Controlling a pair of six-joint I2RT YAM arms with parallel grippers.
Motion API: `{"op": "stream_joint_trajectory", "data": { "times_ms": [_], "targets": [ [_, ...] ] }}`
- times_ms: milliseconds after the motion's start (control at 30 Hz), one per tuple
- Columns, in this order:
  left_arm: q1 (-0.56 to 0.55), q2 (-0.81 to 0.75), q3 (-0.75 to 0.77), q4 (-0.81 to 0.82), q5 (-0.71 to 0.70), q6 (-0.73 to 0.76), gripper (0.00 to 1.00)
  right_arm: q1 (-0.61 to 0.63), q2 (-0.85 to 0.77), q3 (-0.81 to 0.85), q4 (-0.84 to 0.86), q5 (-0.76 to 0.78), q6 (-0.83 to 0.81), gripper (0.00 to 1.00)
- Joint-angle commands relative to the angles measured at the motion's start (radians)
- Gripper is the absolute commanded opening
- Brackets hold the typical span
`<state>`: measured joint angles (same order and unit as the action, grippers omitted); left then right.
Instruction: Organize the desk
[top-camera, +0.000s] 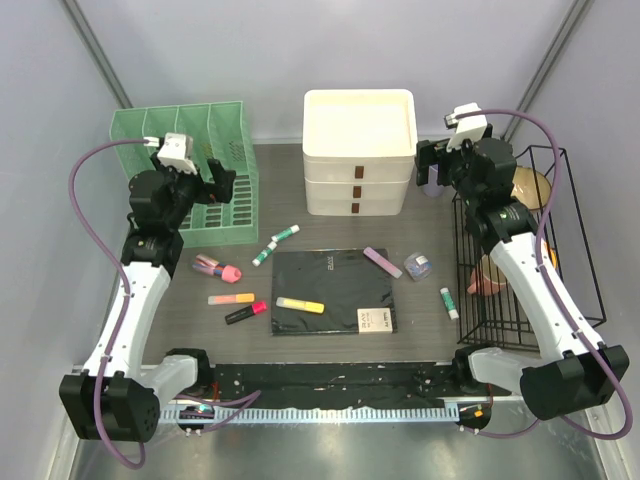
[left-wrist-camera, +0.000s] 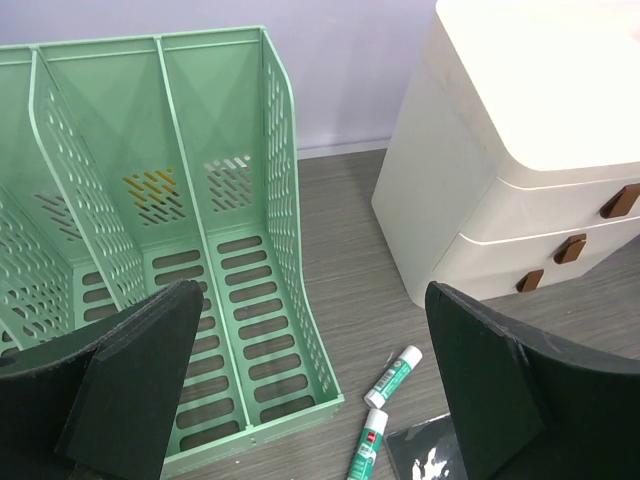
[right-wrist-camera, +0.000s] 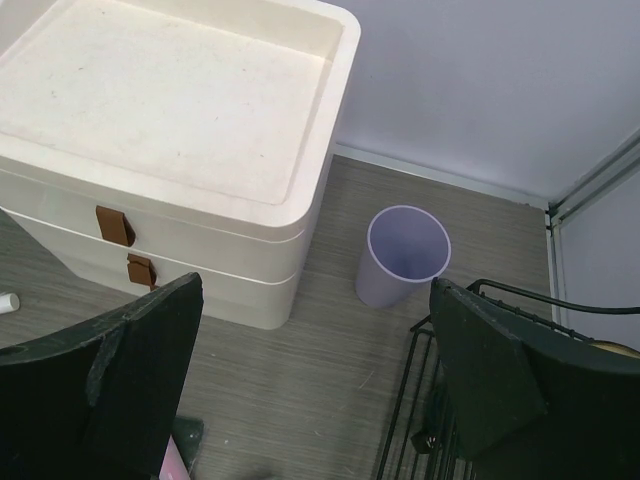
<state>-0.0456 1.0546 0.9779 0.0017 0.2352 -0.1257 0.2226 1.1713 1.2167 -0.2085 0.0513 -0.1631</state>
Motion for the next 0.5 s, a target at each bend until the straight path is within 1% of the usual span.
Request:
{"op": "stream_joint_trajectory", "data": {
  "times_ms": [0,367,467],
  "targets": [
    [0.0,-0.028,0.01,0.014,0.027,0.009,1.0,0.006,-0.025,0.003,0.049,0.005,-0.004,1.0],
    [-0.002,-0.027,0.005,0.012,0.029,0.015,1.0,0.006,-0.018,-0.005,0.052,-0.008,0.007,1.0],
    [-0.002,-0.028,-0.001,0.012,0.027,0.012,1.0,0.004,-0.024,-0.031,0.066,-0.028,0.013,1.0]
  ]
}}
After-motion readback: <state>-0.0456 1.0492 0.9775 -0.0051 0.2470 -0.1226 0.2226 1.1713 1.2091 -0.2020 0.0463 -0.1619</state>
